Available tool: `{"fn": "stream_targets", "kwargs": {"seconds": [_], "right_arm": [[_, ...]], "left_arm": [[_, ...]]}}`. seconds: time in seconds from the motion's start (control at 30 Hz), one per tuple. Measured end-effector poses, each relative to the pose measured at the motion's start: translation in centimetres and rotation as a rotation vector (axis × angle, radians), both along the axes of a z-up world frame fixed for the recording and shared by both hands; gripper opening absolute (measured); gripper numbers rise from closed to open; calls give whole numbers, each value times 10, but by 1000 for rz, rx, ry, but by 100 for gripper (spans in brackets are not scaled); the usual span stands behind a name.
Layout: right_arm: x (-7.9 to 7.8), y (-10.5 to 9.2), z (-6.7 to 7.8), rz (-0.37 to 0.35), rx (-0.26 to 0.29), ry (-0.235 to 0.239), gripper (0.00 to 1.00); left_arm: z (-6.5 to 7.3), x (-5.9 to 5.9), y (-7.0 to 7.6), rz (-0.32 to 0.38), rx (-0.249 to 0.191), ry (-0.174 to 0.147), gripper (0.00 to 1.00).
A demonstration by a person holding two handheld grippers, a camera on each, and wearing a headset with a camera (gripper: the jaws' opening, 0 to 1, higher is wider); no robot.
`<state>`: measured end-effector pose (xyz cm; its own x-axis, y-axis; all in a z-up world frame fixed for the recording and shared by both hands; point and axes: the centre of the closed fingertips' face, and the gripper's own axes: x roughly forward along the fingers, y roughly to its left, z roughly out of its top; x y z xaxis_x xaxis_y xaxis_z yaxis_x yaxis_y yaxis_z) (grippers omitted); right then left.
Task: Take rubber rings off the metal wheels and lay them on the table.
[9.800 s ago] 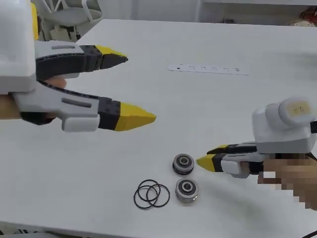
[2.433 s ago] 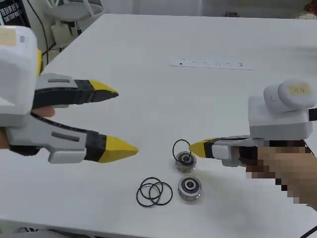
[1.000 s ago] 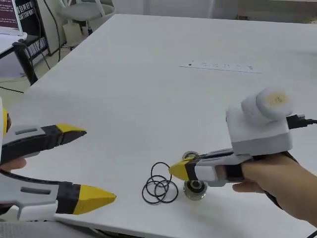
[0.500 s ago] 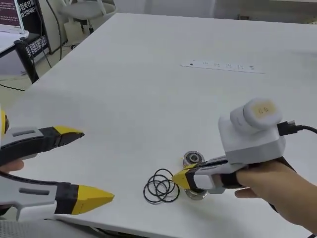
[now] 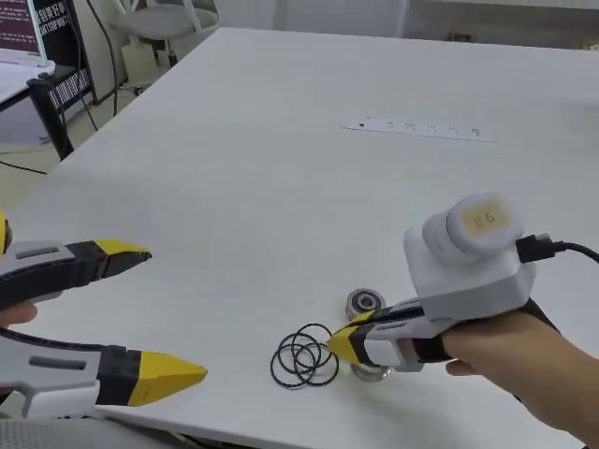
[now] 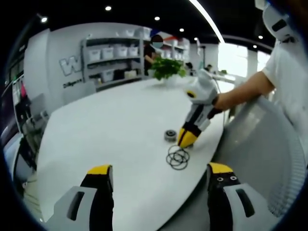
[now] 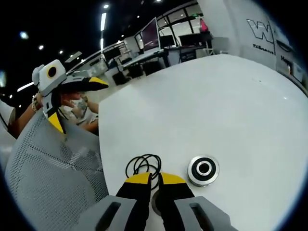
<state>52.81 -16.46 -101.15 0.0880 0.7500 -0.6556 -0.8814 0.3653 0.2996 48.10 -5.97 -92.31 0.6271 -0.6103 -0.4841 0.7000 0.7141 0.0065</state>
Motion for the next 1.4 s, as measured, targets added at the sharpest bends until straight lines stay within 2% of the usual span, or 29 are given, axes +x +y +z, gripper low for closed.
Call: {"fn": "stream_targets", "kwargs": {"seconds": [0.23, 0.5, 0.8, 0.93, 1.0, 1.03, 1.13, 1.4], "right_arm": [[1, -3, 2, -12, -3, -2, 5], [4, -5, 12, -21, 20, -11, 8], [-1, -3, 24, 32, 33, -55, 20], [-7, 1, 34, 76, 45, -76, 28], [-7, 0, 41, 105, 33, -119, 30], [-6, 1, 48, 118, 39, -146, 32], [-8, 2, 62, 144, 57, -176, 38], [-12, -5, 93, 163, 126, -230, 54]], "left_arm": [[0, 1, 2, 1, 10, -3, 81], [0, 0, 1, -4, 8, 0, 81], [1, 1, -1, -12, 0, -5, 82], [2, 1, -1, -18, -4, -9, 82], [2, 2, -1, -21, -4, -11, 82], [3, 2, -1, -21, -5, -14, 83], [4, 2, -1, -19, -8, -17, 83], [9, 2, -2, -30, -16, -30, 84]]}}
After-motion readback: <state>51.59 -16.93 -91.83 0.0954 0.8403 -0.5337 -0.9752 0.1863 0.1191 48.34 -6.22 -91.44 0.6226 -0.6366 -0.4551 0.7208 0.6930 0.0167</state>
